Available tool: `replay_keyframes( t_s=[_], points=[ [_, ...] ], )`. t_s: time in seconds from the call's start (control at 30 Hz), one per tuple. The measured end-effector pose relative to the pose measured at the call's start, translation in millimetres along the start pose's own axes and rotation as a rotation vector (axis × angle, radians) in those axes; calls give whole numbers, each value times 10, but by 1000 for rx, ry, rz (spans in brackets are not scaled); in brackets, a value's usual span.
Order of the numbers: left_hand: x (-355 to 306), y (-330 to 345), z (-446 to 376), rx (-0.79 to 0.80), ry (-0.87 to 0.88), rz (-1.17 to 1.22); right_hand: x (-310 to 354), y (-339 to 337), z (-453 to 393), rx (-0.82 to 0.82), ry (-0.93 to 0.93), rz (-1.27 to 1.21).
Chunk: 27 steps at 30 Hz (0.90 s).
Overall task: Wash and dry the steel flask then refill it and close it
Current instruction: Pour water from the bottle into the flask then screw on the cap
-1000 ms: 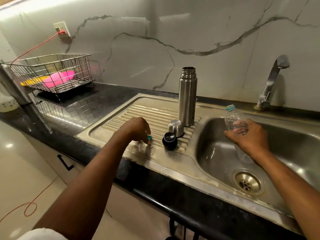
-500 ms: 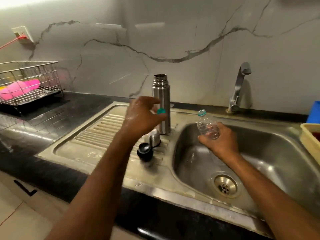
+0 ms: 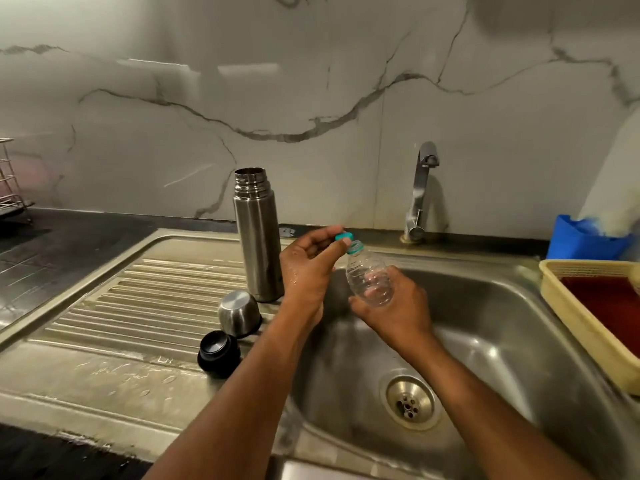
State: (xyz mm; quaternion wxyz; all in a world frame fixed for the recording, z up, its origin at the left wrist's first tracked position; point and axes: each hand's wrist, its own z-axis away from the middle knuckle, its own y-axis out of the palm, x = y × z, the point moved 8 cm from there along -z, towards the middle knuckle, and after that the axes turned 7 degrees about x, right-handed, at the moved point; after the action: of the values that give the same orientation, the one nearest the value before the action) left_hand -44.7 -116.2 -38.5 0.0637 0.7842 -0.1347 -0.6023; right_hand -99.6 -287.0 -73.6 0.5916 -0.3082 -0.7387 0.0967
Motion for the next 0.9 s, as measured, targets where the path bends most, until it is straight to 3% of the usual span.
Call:
replay_keyframes(
  t_s=[0.17, 0.4, 0.6, 0.8, 0.9],
  points=[
    [48, 145, 47, 107, -52, 34, 12, -22, 2, -12, 37, 25],
    [-2, 146, 51, 52, 1, -77, -2, -118, 38, -104, 84, 223],
    [-36, 127, 71, 39, 81, -86, 103, -181, 45, -183, 7, 462],
    [28, 232, -6, 255, 71, -79, -21, -91, -3, -43, 65, 146],
    [-1, 221, 18, 220, 50, -70, 8, -70, 9, -36, 59, 155]
  ],
)
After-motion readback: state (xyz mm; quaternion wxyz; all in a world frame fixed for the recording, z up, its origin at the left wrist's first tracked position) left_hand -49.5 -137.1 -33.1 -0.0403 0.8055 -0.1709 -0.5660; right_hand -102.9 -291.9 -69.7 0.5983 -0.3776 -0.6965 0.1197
